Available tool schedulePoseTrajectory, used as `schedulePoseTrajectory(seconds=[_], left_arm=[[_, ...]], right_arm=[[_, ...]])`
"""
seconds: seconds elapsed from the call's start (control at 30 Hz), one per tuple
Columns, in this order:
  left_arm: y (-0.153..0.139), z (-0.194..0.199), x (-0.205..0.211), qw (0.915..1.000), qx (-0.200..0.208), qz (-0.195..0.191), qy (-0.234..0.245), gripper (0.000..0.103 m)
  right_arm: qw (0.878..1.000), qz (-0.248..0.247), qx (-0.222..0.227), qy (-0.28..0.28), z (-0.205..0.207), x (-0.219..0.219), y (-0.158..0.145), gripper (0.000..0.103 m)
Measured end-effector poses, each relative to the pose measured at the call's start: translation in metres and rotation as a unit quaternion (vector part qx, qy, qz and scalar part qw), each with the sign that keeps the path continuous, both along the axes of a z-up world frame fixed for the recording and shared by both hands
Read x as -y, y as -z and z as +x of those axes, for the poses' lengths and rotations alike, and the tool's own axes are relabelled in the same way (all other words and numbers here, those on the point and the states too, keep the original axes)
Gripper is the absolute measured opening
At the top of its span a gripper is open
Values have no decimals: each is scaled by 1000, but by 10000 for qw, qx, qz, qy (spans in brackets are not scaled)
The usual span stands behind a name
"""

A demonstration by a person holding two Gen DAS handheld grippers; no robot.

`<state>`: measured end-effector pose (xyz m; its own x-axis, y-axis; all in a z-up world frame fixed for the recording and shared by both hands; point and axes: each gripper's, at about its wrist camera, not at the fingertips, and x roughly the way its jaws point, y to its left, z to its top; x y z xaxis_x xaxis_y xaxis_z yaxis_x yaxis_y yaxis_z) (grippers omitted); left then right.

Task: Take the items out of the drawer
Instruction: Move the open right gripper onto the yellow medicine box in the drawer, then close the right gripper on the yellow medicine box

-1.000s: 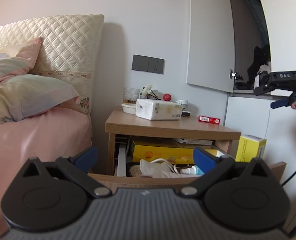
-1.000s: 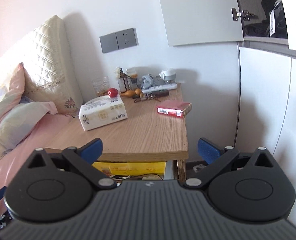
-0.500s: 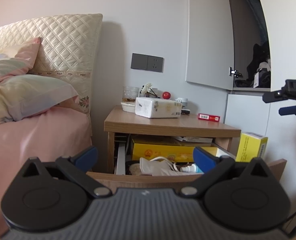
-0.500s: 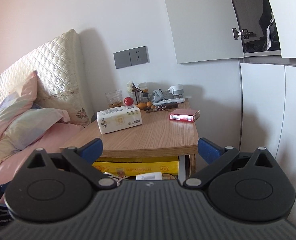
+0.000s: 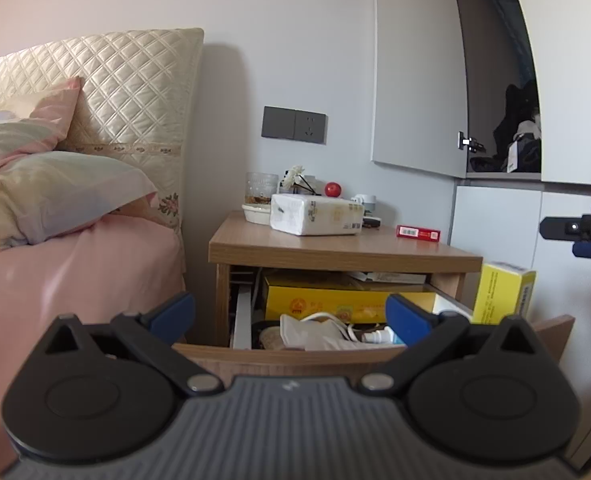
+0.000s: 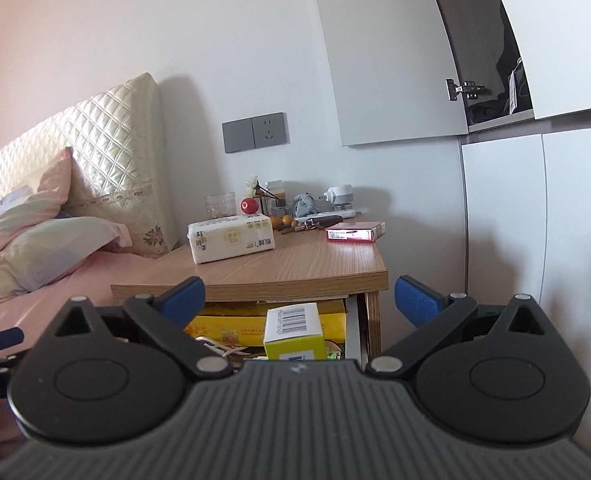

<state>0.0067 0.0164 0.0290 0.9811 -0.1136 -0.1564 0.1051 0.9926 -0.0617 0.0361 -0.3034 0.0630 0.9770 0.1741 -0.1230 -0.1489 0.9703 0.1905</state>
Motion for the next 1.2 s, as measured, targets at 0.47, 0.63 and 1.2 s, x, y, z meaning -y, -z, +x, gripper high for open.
schedulePoseTrajectory(seconds=[0.47, 0.63, 1.2], left_arm=[[0, -1, 3, 10000, 26, 93, -7, 103], [0, -1, 4, 9999, 30, 112, 2, 103], [-1, 1, -4, 10000, 8, -77, 33, 103]], right_arm=[[9996, -55, 229, 182, -5, -28, 24, 103], [9988, -271, 326, 244, -7, -37, 29, 103], [9994, -20, -67, 339, 14, -32, 31, 99]])
